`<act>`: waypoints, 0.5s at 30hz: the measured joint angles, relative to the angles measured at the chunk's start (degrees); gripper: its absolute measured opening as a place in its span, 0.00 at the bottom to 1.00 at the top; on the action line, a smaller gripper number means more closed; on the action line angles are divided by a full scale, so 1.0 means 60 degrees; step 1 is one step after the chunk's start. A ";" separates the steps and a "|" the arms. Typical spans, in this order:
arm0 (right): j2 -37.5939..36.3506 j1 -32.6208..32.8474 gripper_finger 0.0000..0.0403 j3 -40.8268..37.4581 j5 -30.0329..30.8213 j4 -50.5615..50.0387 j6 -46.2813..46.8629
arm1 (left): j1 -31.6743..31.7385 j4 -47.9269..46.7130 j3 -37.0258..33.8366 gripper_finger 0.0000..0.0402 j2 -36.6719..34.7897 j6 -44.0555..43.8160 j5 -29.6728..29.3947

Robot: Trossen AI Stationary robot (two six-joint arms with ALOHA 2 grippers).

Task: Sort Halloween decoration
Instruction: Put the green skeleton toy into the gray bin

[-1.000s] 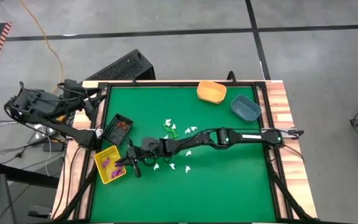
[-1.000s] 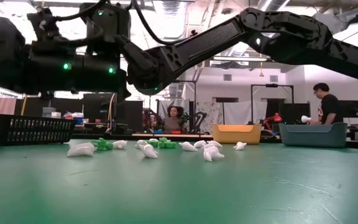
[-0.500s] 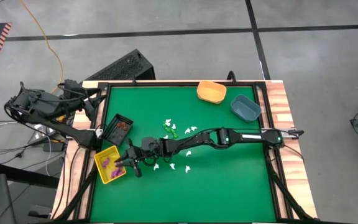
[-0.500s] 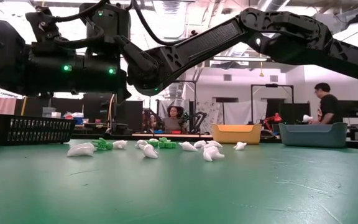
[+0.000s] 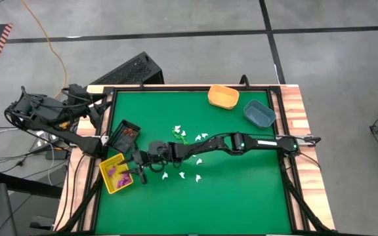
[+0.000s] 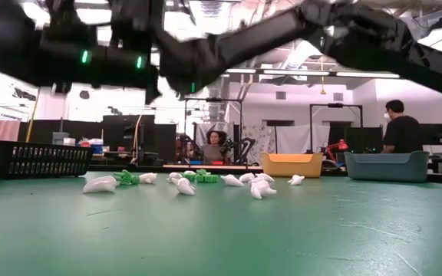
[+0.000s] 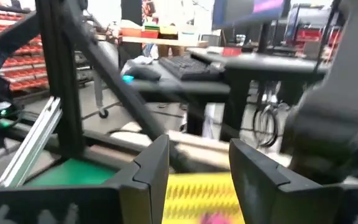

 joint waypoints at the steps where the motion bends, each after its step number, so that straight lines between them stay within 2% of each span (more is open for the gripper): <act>1: -0.0231 -0.0060 0.40 0.0001 0.0003 -0.0220 -0.0160 | 0.0000 0.0000 0.0000 0.50 -0.0002 0.0000 0.0007; 5: -0.1323 -0.0432 0.38 0.0015 0.0117 -0.2213 -0.0897 | 0.0002 0.0000 0.0000 0.50 -0.0002 0.0004 0.0188; 8: -0.2283 -0.0743 0.37 0.0015 0.0554 -0.4688 -0.1070 | 0.0001 0.0002 0.0000 0.50 0.0001 0.0000 0.0188; 15: -0.4711 -0.1509 0.32 0.0015 0.0881 -1.0687 -0.1860 | 0.0004 0.0007 0.0000 0.50 0.0001 0.0000 0.0195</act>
